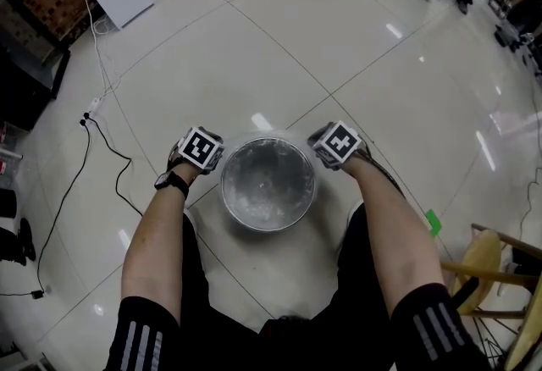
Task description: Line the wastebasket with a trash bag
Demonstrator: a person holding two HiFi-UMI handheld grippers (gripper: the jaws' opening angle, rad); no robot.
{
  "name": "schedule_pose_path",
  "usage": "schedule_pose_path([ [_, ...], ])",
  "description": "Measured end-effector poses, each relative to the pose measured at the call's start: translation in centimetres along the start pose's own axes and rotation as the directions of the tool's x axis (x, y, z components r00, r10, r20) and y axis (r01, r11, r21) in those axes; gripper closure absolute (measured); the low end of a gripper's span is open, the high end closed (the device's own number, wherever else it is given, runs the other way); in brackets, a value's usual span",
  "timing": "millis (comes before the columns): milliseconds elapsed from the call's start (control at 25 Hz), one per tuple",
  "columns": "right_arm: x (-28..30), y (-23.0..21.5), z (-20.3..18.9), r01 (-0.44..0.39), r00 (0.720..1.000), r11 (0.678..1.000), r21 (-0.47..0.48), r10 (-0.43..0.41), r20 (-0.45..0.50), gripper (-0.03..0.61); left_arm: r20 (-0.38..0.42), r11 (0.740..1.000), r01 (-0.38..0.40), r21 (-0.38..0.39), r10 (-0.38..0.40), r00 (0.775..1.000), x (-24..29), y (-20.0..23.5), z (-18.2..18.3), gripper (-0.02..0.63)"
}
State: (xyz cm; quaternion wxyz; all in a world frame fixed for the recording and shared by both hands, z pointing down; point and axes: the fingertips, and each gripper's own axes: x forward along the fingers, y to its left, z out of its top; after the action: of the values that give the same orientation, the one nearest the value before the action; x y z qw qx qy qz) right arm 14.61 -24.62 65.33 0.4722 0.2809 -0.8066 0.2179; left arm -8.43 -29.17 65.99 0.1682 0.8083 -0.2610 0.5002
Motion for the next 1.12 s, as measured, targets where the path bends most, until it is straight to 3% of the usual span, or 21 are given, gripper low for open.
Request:
schedule_pose_path([
  [160, 1.7, 0.4, -2.1, -0.029, 0.997, 1.000, -0.001, 0.028, -0.075, 0.571, -0.113, 0.996, 0.086, 0.009, -0.084, 0.990, 1.8, -1.7, -2.4, 0.620],
  [360, 3.0, 3.8, -4.0, -0.184, 0.972, 0.983, -0.010, 0.181, -0.147, 0.569, -0.175, 0.982, 0.190, -0.016, -0.190, 0.966, 2.8, -3.5, -4.8, 0.620],
  [520, 3.5, 3.7, -5.7, -0.172, 0.965, 0.983, -0.057, 0.156, -0.211, 0.549, -0.264, 0.983, 0.180, -0.038, -0.184, 0.947, 2.7, -4.0, -7.0, 0.611],
  [680, 3.0, 2.9, -5.8, -0.152, 0.972, 0.988, -0.035, 0.143, -0.185, 0.511, -0.208, 0.983, 0.180, -0.041, -0.185, 0.961, 2.6, -3.9, -6.1, 0.577],
  [760, 2.1, 2.2, -5.3, -0.131, 0.979, 0.991, -0.011, 0.128, -0.157, 0.499, -0.218, 0.983, 0.172, -0.056, -0.180, 0.959, 2.0, -3.6, -6.4, 0.563],
  [840, 1.5, 1.6, -5.3, -0.117, 0.984, 0.993, -0.007, 0.115, -0.137, 0.489, -0.160, 0.988, 0.153, -0.034, -0.157, 0.975, 1.5, -2.9, -5.4, 0.552],
  [1120, -3.1, 1.6, -5.0, -0.050, 0.993, 0.995, -0.085, 0.041, -0.113, 0.468, -0.075, 0.994, 0.106, -0.005, -0.106, 0.992, -2.6, -2.0, -5.3, 0.534],
])
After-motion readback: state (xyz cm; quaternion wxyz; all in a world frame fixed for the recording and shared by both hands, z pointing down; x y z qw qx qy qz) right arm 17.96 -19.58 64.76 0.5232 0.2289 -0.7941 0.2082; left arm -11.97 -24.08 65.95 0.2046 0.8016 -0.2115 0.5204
